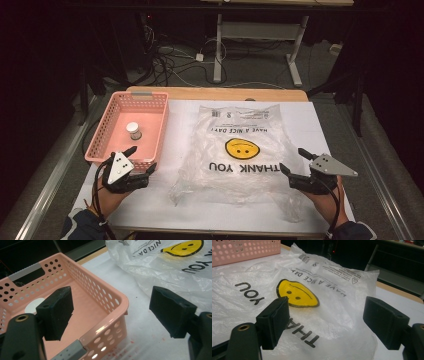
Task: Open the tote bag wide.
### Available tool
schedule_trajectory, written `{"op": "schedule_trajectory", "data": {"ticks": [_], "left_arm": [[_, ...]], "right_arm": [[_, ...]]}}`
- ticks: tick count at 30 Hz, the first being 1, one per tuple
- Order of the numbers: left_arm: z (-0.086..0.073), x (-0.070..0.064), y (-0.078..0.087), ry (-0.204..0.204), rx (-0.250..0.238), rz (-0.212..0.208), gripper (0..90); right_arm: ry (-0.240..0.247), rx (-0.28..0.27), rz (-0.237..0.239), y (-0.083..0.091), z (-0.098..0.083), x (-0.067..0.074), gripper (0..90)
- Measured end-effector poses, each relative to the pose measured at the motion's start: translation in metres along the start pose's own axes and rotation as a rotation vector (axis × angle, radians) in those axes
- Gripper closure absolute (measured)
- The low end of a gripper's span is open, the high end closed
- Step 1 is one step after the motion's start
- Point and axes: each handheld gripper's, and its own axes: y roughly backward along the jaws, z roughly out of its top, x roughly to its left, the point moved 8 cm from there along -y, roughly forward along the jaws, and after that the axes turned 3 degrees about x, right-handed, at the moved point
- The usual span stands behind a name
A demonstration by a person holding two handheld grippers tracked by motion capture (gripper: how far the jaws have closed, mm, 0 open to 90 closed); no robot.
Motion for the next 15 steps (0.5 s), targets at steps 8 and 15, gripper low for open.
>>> {"op": "schedule_trajectory", "data": {"ticks": [8, 15], "left_arm": [[-0.002, -0.003, 0.0, -0.016, 0.009, -0.006, 19.1], [-0.005, -0.003, 0.002, -0.021, 0.019, -0.001, 19.1]], "right_arm": [[0.007, 0.026, -0.023, -0.003, 0.0, -0.008, 26.5], [-0.008, 0.029, -0.039, -0.014, 0.01, -0.027, 28.6]]}}
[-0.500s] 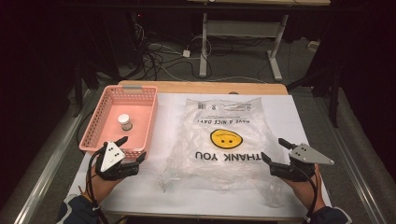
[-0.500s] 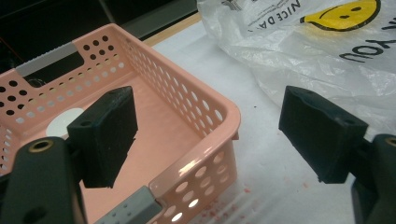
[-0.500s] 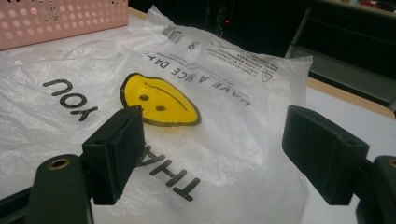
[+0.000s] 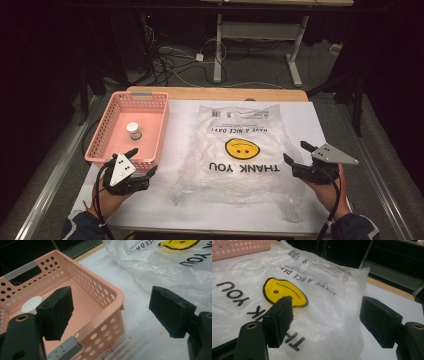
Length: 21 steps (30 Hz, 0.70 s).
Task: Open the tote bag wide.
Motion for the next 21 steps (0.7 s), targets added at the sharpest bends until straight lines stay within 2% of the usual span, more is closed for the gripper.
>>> {"op": "schedule_trajectory", "data": {"ticks": [3, 4, 8, 9, 10, 15, 16, 17, 18, 19, 21], "left_arm": [[-0.001, 0.0, 0.0, 0.001, 0.006, 0.003, 19.2], [-0.002, 0.001, 0.0, 0.002, 0.008, 0.004, 19.2], [-0.001, 0.003, 0.0, 0.009, 0.007, 0.007, 19.2], [-0.001, 0.004, 0.0, 0.009, 0.006, 0.009, 19.3], [-0.001, 0.004, 0.0, 0.013, 0.005, 0.009, 19.3], [-0.002, 0.005, -0.001, 0.016, 0.007, 0.004, 19.2], [-0.001, 0.005, -0.001, 0.019, 0.003, 0.001, 19.2], [-0.001, 0.005, -0.001, 0.02, 0.001, -0.003, 19.2], [-0.002, 0.005, -0.001, 0.018, 0.001, -0.005, 19.3], [-0.002, 0.005, -0.001, 0.018, 0.001, -0.006, 19.3], [-0.002, 0.005, -0.001, 0.022, -0.002, -0.014, 19.2]], "right_arm": [[0.007, 0.006, -0.022, -0.009, 0.008, -0.014, 30.8], [0.007, 0.006, -0.022, -0.009, 0.008, -0.014, 31.8], [0.02, 0.062, -0.051, -0.034, 0.018, -0.038, 34.9], [0.007, 0.12, -0.044, -0.054, 0.022, -0.052, 35.2], [0.007, 0.12, -0.044, -0.054, 0.022, -0.052, 35.2], [-0.033, 0.243, -0.045, -0.11, 0.022, -0.085, 36.5], [-0.049, 0.274, -0.041, -0.12, 0.02, -0.091, 35.9], [-0.105, 0.294, -0.018, -0.137, 0.016, -0.099, 35.9], [-0.113, 0.313, -0.01, -0.144, 0.013, -0.101, 35.9], [-0.113, 0.313, -0.01, -0.144, 0.013, -0.101, 35.9], [-0.108, 0.358, -0.011, -0.162, 0.004, -0.106, 37.3]]}}
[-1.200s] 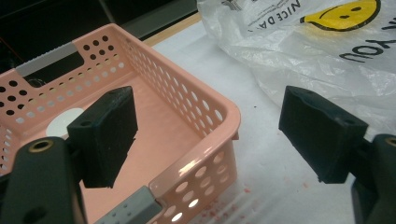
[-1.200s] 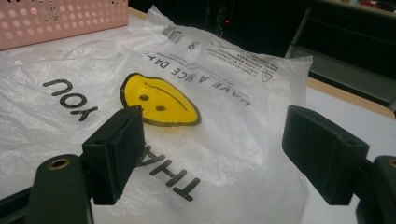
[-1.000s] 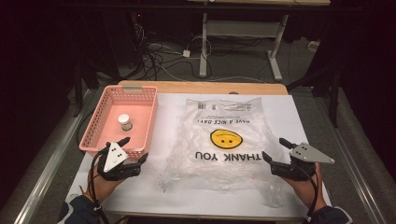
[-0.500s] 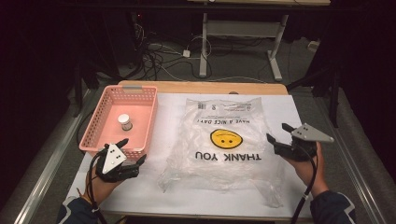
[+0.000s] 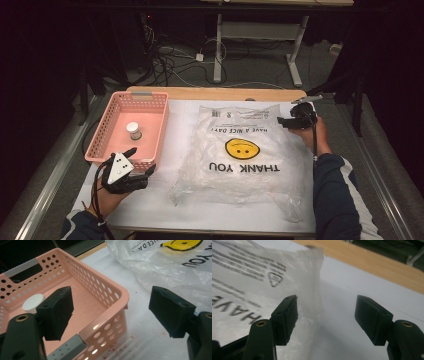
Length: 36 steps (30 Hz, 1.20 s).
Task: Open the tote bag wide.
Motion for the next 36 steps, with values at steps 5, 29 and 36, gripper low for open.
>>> {"op": "schedule_trajectory", "data": {"ticks": [5, 29, 36], "left_arm": [[0.001, 0.0, -0.002, -0.001, -0.003, -0.013, 19.3], [0.007, -0.001, -0.009, -0.035, -0.013, -0.03, 19.3], [0.004, 0.001, -0.01, -0.033, 0.0, -0.026, 19.3]], "right_arm": [[-0.01, 0.004, 0.057, -0.016, 0.006, 0.004, 63.8], [-0.418, 0.025, -0.124, 0.026, -0.044, -0.061, 90.0], [-0.338, 0.014, -0.078, 0.053, -0.071, -0.028, 88.5]]}}
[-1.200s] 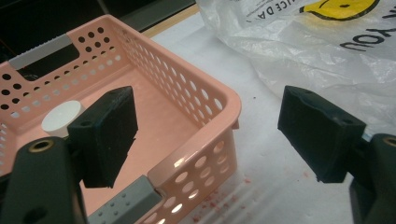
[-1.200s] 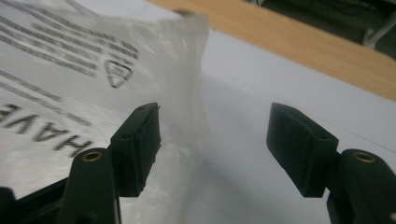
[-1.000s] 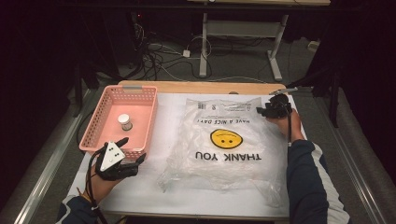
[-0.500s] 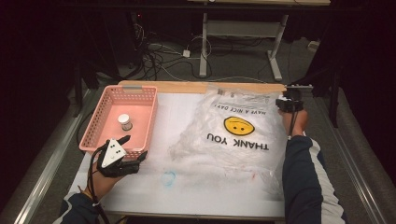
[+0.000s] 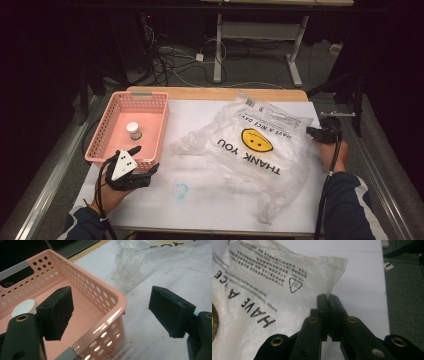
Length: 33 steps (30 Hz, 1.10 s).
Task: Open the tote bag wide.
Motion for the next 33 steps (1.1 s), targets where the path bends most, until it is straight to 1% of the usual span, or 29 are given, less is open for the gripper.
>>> {"op": "schedule_trajectory", "data": {"ticks": [2, 4, 6, 7, 8, 9, 11, 12, 13, 14, 15, 16, 17, 18, 20, 21, 22, 23, 24, 25, 26, 27, 28, 29, 30, 31, 32, 33], "left_arm": [[-0.002, 0.0, 0.0, 0.017, 0.009, -0.001, 19.4], [-0.002, 0.001, 0.001, 0.018, 0.008, 0.002, 19.3], [-0.001, 0.0, 0.002, 0.018, 0.005, 0.004, 19.4], [0.0, 0.0, 0.002, 0.017, 0.004, 0.006, 19.4], [0.0, 0.0, 0.003, 0.014, 0.004, 0.008, 19.3], [0.0, 0.0, 0.003, 0.012, 0.002, 0.009, 19.3], [0.0, 0.0, 0.005, 0.011, 0.001, 0.011, 19.4], [0.001, 0.001, 0.005, -0.001, -0.006, 0.017, 19.4], [0.0, 0.001, 0.006, 0.002, -0.006, 0.018, 19.4], [-0.001, 0.0, 0.006, 0.011, 0.0, 0.015, 19.3], [-0.001, 0.0, 0.007, 0.011, 0.0, 0.017, 19.3], [-0.001, 0.0, 0.007, 0.012, 0.0, 0.018, 19.4], [-0.001, 0.0, 0.008, 0.014, -0.001, 0.017, 19.3], [-0.001, 0.0, 0.007, 0.013, 0.001, 0.018, 19.4], [-0.001, -0.001, 0.008, 0.011, 0.002, 0.019, 19.3], [-0.001, -0.001, 0.008, 0.011, 0.002, 0.018, 19.4], [-0.001, -0.002, 0.008, 0.008, 0.003, 0.019, 19.4], [-0.001, -0.002, 0.008, 0.007, 0.004, 0.017, 19.4], [-0.001, -0.003, 0.007, 0.007, 0.005, 0.015, 19.4], [0.0, -0.002, 0.007, -0.006, 0.001, 0.02, 19.4], [-0.001, -0.003, 0.007, -0.008, 0.003, 0.02, 19.4], [-0.001, -0.003, 0.007, -0.009, 0.004, 0.017, 19.4], [-0.001, -0.004, 0.006, -0.01, 0.007, 0.015, 19.4], [-0.002, -0.004, 0.007, -0.012, 0.008, 0.016, 19.4], [-0.002, -0.005, 0.007, -0.012, 0.009, 0.016, 19.4], [-0.002, -0.005, 0.007, -0.011, 0.009, 0.016, 19.4], [-0.003, -0.005, 0.008, -0.01, 0.01, 0.016, 19.3], [-0.003, -0.005, 0.008, -0.011, 0.011, 0.017, 19.4]], "right_arm": [[0.039, -0.006, 0.003, 0.005, -0.007, 0.007, 86.9], [0.066, -0.01, -0.002, 0.01, -0.011, 0.012, 83.1], [0.094, -0.027, -0.008, 0.017, -0.011, 0.017, 77.7], [0.094, -0.027, -0.008, 0.017, -0.011, 0.017, 77.7], [0.109, -0.041, -0.005, 0.021, -0.011, 0.019, 72.5], [0.13, -0.069, -0.011, 0.031, -0.01, 0.023, 62.3], [0.156, -0.116, -0.022, 0.045, -0.005, 0.029, 55.2], [0.156, -0.116, -0.022, 0.045, -0.005, 0.029, 55.2], [0.175, -0.153, -0.017, 0.054, -0.001, 0.034, 54.6], [0.217, -0.213, 0.026, 0.073, 0.006, 0.052, 52.0], [0.217, -0.213, 0.026, 0.073, 0.006, 0.052, 52.0], [0.246, -0.227, 0.051, 0.08, 0.008, 0.064, 50.4], [0.317, -0.234, 0.147, 0.091, 0.009, 0.096, 49.8], [0.317, -0.234, 0.147, 0.091, 0.009, 0.096, 49.8], [0.413, -0.215, 0.229, 0.094, 0.005, 0.132, 48.0], [0.471, -0.2, 0.271, 0.093, 0.001, 0.15, 47.8], [0.571, -0.156, 0.339, 0.088, -0.009, 0.187, 46.2], [0.626, -0.132, 0.376, 0.085, -0.016, 0.204, 44.8], [0.626, -0.132, 0.376, 0.085, -0.016, 0.204, 44.8], [0.712, -0.08, 0.446, 0.078, -0.03, 0.236, 43.9], [0.743, -0.051, 0.474, 0.073, -0.037, 0.249, 42.4], [0.743, -0.051, 0.474, 0.073, -0.037, 0.249, 42.4], [0.823, 0.009, 0.482, 0.062, -0.051, 0.268, 38.6], [0.823, 0.009, 0.482, 0.062, -0.051, 0.268, 38.6], [0.849, 0.066, 0.511, 0.052, -0.062, 0.283, 37.2], [0.849, 0.066, 0.511, 0.052, -0.062, 0.283, 37.2], [0.861, 0.086, 0.531, 0.048, -0.067, 0.289, 36.3], [0.882, 0.104, 0.526, 0.042, -0.072, 0.292, 34.4]]}}
